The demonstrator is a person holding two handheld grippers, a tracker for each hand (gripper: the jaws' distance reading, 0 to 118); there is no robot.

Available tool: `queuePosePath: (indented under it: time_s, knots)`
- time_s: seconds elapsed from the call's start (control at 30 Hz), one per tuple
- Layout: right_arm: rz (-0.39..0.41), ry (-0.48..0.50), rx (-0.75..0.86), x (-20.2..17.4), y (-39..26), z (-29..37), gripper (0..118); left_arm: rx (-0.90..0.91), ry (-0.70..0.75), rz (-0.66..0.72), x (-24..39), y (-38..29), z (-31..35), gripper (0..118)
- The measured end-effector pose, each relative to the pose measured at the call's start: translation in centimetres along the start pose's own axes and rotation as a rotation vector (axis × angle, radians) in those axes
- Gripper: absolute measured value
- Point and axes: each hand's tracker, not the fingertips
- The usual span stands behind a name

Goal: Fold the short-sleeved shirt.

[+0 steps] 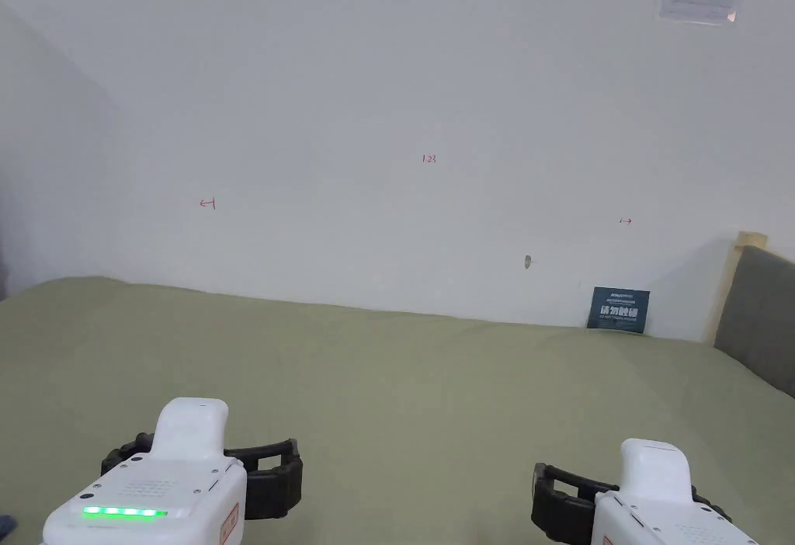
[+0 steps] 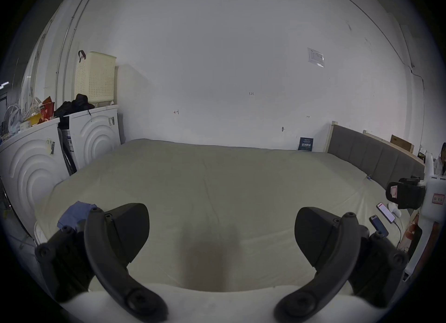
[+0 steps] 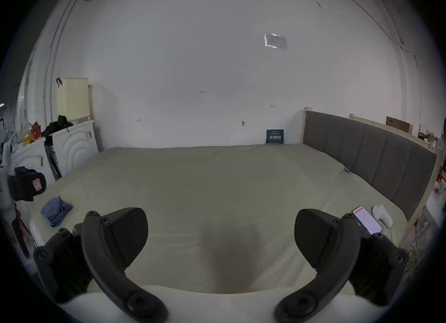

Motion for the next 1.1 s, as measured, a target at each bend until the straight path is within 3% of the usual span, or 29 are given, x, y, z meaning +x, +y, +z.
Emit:
queuePosePath:
  time_s: [0.13,0.33,0.53,1.1]
  knots:
    - [0.003,-0.052,-0.024,-0.1,0.0,-0.3,118,0.000,-0.001,0.017,-0.1,0.1,0.1,118]
    - [-0.060,0.013,-0.056,-0.1,0.3,0.5,118,-0.017,0.009,0.018,-0.2,-0.4,0.1,118]
    - [-0.020,-0.059,-0.086,-0.3,0.0,-0.7,118,-0.029,0.021,0.011,-0.2,-0.6,-0.1,118]
    - [-0.017,-0.029,-0.116,-0.1,0.7,-0.3,118,-0.010,0.017,0.033,-0.4,0.3,0.3,118]
